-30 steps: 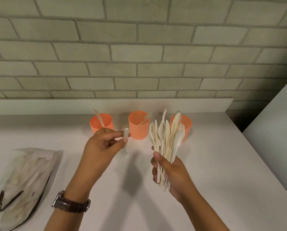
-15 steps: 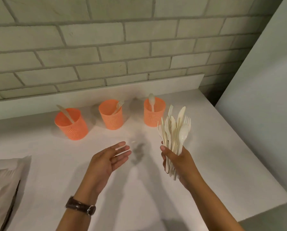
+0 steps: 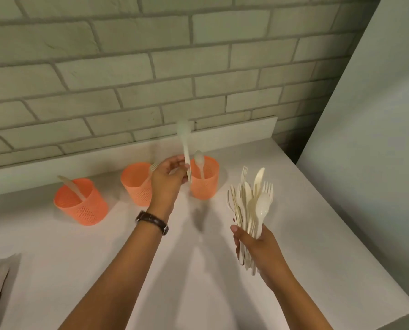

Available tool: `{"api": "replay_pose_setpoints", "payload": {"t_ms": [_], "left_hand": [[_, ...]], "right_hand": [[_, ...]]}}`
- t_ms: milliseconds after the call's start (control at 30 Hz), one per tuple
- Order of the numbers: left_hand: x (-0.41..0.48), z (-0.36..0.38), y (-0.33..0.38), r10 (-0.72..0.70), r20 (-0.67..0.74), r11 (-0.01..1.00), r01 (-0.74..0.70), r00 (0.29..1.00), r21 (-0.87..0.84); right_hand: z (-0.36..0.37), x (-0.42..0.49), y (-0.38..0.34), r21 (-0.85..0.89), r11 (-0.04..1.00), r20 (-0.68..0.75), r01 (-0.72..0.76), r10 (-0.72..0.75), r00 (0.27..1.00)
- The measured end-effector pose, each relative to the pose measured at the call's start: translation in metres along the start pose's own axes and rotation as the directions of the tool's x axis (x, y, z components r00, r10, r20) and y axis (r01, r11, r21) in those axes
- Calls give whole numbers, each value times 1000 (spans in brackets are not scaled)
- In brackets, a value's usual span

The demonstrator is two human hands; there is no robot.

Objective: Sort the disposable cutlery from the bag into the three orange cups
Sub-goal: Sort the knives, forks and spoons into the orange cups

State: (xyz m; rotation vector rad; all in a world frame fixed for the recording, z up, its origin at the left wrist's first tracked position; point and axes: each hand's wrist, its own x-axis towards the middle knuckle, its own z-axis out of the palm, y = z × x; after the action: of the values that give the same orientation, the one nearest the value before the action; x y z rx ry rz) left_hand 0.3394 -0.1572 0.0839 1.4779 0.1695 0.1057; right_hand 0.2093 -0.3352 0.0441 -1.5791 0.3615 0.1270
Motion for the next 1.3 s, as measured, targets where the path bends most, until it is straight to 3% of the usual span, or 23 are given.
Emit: {"api": "replay_pose_setpoints", "payload": {"t_ms": [133, 267, 433, 633, 833, 933, 1033, 1200, 1300], "left_hand": [[41, 26, -12, 47, -104, 992, -34, 993, 120], [56, 44, -30, 26, -103, 972, -1, 994, 234], [59, 46, -59, 60, -222, 877, 55, 973, 478], [54, 38, -73, -19, -228, 904, 114, 973, 413], [-16, 22, -27, 243, -88, 914, -198, 966, 354], [-67, 7, -16, 276, 31, 902, -270, 961, 336], [-106, -3, -12, 230, 142, 890, -267, 963, 369], [-130, -22, -16, 164, 93, 864, -189, 982, 467], [-132, -34, -10, 95, 29, 902, -99, 995, 420]], "right_hand": [[-7, 12, 0, -4, 1000, -18, -5, 5, 1000], [-10, 20, 2, 6, 1000, -28, -17, 17, 999], [-11, 26, 2, 13, 1000, -37, -10, 11, 999], [-6, 27, -6, -26, 1000, -19, -1, 1, 1000], [12, 19, -18, -37, 999, -20, -22, 21, 1000], [26, 11, -23, -81, 997, -2, -5, 4, 1000], [46, 4, -23, -143, 989, 7, 45, -44, 999], [89, -15, -21, 149, 989, 72, -27, 16, 997], [98, -20, -19, -88, 993, 134, 77, -65, 989]]}}
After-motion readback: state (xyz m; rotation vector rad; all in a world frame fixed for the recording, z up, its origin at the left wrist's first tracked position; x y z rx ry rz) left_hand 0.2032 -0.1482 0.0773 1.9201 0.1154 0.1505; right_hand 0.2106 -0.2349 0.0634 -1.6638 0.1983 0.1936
